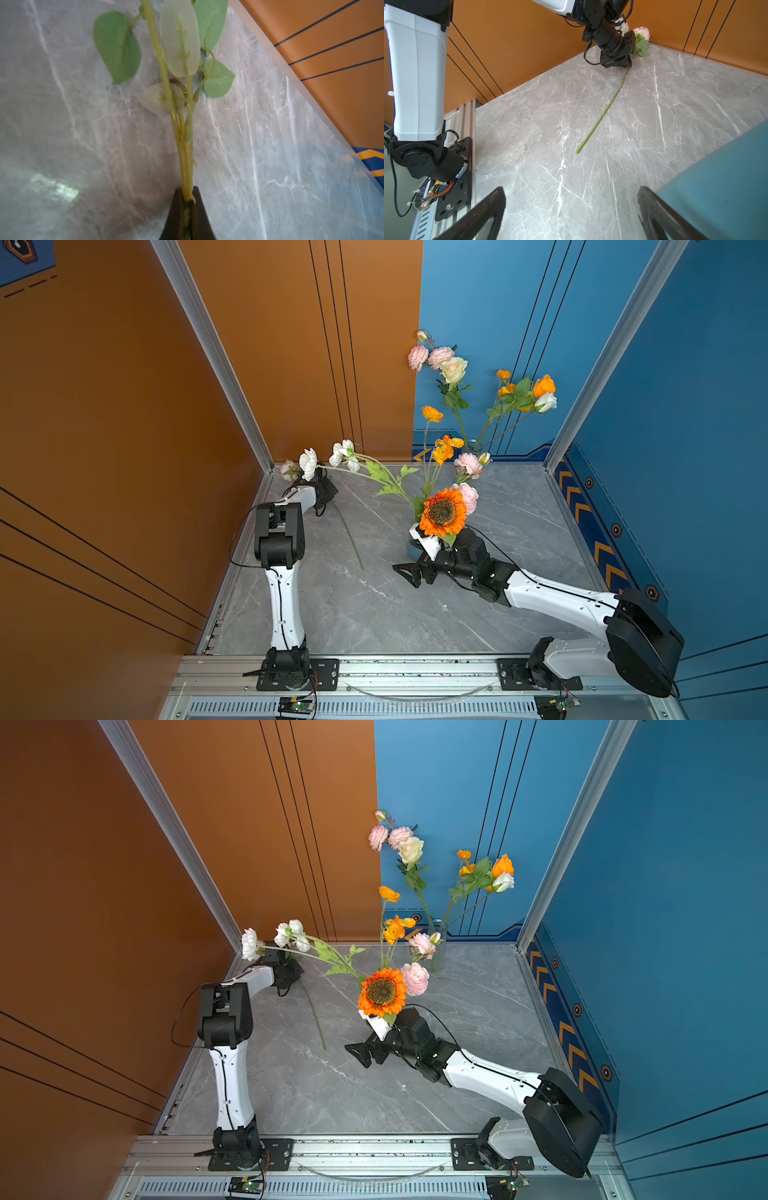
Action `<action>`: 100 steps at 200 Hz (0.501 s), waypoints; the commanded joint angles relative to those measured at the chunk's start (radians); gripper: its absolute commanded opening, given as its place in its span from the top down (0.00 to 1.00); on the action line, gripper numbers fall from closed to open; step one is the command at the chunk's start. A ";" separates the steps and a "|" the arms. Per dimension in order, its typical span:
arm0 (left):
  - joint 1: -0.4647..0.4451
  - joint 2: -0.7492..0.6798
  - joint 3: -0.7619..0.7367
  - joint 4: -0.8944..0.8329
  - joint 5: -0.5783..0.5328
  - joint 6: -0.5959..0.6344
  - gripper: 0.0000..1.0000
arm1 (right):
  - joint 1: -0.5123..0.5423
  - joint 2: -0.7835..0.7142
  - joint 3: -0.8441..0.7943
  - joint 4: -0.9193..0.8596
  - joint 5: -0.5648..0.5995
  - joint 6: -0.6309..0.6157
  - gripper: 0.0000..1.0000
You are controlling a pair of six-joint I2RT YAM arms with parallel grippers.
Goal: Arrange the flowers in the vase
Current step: 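Lift the pink roses upright off the table with the left gripper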
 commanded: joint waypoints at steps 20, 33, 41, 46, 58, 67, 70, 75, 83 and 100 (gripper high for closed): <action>0.000 -0.189 -0.172 -0.013 0.010 0.029 1.00 | -0.005 -0.124 -0.057 -0.037 0.034 0.034 0.00; 0.007 -0.287 -0.283 0.098 0.019 0.030 1.00 | -0.008 -0.167 -0.085 -0.052 0.053 0.041 0.00; 0.015 -0.352 -0.353 0.133 0.018 0.019 1.00 | -0.010 -0.196 -0.102 -0.065 0.068 0.045 0.00; 0.020 -0.391 -0.396 0.156 0.019 0.014 1.00 | -0.011 -0.213 -0.113 -0.073 0.078 0.046 0.00; 0.032 -0.494 -0.497 0.210 0.031 0.001 1.00 | -0.012 -0.255 -0.136 -0.102 0.098 0.049 0.00; 0.038 -0.577 -0.567 0.235 0.026 -0.002 1.00 | -0.014 -0.287 -0.154 -0.125 0.111 0.050 0.00; 0.038 -0.603 -0.588 0.239 0.023 -0.001 1.00 | -0.014 -0.297 -0.158 -0.134 0.116 0.051 0.00; 0.039 -0.649 -0.621 0.244 0.016 0.001 1.00 | -0.014 -0.314 -0.167 -0.151 0.124 0.051 0.00; 0.040 -0.724 -0.662 0.250 0.009 0.010 1.00 | -0.016 -0.341 -0.179 -0.177 0.135 0.049 0.00; 0.037 -0.890 -0.756 0.248 -0.016 0.034 1.00 | -0.017 -0.400 -0.202 -0.230 0.162 0.045 0.00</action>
